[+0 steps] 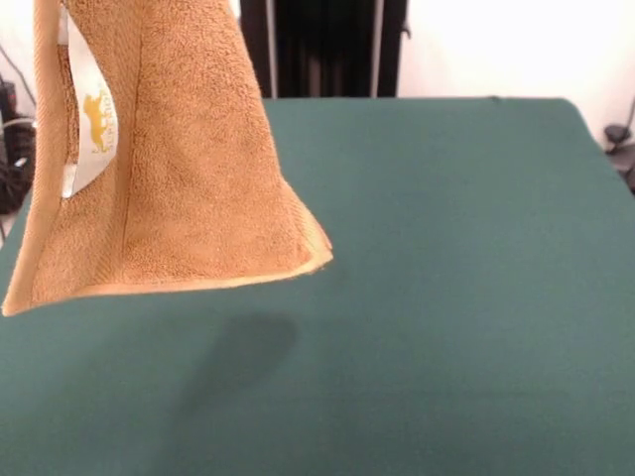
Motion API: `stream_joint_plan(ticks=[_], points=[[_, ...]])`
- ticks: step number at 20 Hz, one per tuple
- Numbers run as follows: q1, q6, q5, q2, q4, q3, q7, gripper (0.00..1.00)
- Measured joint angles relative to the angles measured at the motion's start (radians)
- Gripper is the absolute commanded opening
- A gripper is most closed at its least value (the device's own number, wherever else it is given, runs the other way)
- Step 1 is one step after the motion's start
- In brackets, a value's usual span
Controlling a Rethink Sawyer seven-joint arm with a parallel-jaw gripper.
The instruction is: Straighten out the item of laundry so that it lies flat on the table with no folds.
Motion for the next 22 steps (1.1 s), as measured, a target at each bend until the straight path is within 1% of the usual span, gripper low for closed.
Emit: stream_joint_plan(ticks=[4, 6, 14, 18, 22], points=[[-0.027, 0.009, 0.028, -0.003, 0.0, 0.008, 0.0, 0.0], [-0.053, 0.018, 0.044, -0.004, -0.001, 0.008, 0.0, 0.0], [-0.104, 0.037, 0.045, -0.006, -0.001, 0.008, 0.0, 0.0], [-0.102, 0.037, 0.041, -0.01, -0.001, 0.008, 0.0, 0.0], [-0.079, 0.037, 0.0, -0.023, -0.001, 0.008, 0.0, 0.0]])
